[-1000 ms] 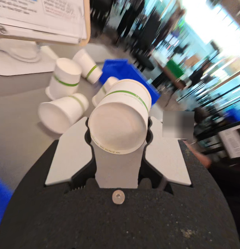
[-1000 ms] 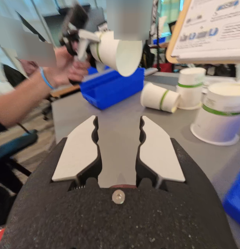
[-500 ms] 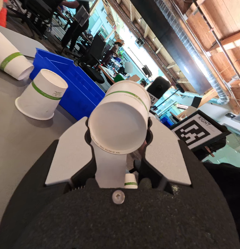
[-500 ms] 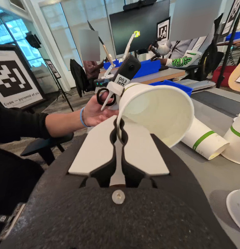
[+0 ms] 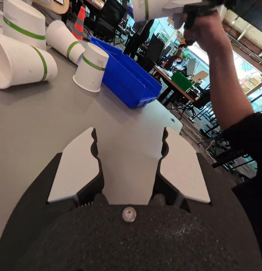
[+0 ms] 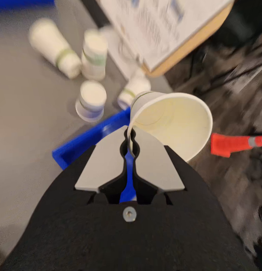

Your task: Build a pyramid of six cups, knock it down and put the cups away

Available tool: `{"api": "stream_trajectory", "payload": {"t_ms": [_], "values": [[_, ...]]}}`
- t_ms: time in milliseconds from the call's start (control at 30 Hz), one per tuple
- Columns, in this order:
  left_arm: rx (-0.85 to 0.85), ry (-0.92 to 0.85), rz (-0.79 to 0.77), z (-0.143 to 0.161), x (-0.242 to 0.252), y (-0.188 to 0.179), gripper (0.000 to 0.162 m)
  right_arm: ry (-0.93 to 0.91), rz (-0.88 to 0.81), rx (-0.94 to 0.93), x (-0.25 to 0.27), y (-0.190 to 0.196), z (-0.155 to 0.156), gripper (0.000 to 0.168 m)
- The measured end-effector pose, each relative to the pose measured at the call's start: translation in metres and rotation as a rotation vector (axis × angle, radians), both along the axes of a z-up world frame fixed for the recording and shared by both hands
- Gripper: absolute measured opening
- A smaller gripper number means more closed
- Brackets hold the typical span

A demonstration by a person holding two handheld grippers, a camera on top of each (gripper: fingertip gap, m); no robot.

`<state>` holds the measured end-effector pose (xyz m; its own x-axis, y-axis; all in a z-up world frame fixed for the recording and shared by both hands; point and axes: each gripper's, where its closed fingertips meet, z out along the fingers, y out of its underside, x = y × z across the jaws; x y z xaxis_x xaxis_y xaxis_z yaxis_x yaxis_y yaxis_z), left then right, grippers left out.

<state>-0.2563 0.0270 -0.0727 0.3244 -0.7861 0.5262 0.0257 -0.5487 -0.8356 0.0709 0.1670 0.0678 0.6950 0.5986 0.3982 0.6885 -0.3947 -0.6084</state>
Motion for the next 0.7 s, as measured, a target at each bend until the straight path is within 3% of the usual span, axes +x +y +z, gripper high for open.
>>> {"api": "stream_trajectory", "payload": {"t_ms": [133, 233, 333, 533, 633, 700], "values": [[0.034, 0.059, -0.018, -0.009, 0.003, -0.005, 0.084, -0.130, -0.076, -0.397, 0.043, 0.019, -0.079, 0.000], [0.080, 0.123, -0.031, -0.016, 0.006, -0.008, 0.083, -0.229, -0.089, -0.558, 0.057, 0.024, -0.136, 0.001], [0.091, 0.142, -0.047, -0.019, 0.009, -0.012, 0.083, -0.247, -0.088, -0.638, 0.056, 0.028, -0.172, 0.000], [0.112, 0.176, -0.066, -0.024, 0.010, -0.014, 0.083, -0.202, -0.085, -0.691, 0.050, 0.032, -0.185, 0.001], [0.100, 0.176, -0.074, -0.026, 0.010, -0.014, 0.083, -0.220, -0.097, -0.725, 0.052, 0.029, -0.189, 0.022], [0.090, 0.178, -0.078, -0.028, 0.010, -0.013, 0.083, -0.207, -0.093, -0.718, 0.051, 0.027, -0.183, 0.026]]}}
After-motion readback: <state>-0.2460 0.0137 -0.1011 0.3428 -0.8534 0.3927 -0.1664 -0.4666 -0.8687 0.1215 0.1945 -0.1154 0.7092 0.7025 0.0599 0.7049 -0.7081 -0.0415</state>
